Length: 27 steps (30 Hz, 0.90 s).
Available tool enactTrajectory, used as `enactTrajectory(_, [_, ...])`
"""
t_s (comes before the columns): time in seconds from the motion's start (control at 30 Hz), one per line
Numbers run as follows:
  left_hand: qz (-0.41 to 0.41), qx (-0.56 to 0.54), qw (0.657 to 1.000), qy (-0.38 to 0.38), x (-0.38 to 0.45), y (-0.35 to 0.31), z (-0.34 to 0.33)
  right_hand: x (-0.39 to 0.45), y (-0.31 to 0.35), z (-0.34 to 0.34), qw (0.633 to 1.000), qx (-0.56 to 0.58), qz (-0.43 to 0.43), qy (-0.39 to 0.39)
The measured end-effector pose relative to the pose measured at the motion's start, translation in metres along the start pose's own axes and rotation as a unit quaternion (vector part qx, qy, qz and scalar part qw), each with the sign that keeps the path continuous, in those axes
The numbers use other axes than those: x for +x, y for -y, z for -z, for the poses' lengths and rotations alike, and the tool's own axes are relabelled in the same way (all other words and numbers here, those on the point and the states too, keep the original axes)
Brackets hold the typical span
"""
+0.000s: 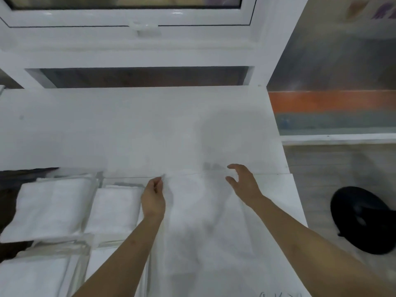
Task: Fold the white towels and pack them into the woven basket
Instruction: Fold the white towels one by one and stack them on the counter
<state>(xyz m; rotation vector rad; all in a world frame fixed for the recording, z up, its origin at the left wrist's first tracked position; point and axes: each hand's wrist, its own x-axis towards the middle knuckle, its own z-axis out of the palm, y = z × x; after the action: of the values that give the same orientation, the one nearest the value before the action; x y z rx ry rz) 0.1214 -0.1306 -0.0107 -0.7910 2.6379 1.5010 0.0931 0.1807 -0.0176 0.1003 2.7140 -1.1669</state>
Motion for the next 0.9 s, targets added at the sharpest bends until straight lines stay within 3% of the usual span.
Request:
enactTrajectory(0.1, [-0.043, 0.047, 0.998, 0.013, -0.016, 0.010, -0.003, -0.020, -0.015, -0.007, 0.999, -0.047, 0.019, 0.017])
enactTrajectory(0.3, [-0.176, 0.099, 0.971, 0.126, -0.061, 0.061, -0.012, -0.097, -0.040, -0.029, 0.988, -0.118, 0.080, 0.052])
enactTrajectory(0.5, [-0.337, 0.234, 0.897, 0.163, -0.118, 0.102, 0.006, -0.176, -0.051, -0.041, 0.973, -0.160, 0.142, 0.084])
enactTrajectory(0.67, [-0.382, 0.275, 0.845, 0.254, -0.141, 0.140, 0.029, -0.213, -0.066, -0.041, 0.951, -0.227, 0.125, 0.170])
enactTrajectory(0.77, [-0.410, 0.331, 0.806, 0.270, -0.145, 0.151, 0.037, -0.216, -0.069, -0.041, 0.952, -0.241, 0.115, 0.148])
enactTrajectory(0.9, [-0.375, 0.314, 0.843, 0.226, -0.144, 0.141, 0.037, -0.216, -0.060, -0.038, 0.966, -0.220, 0.063, 0.122])
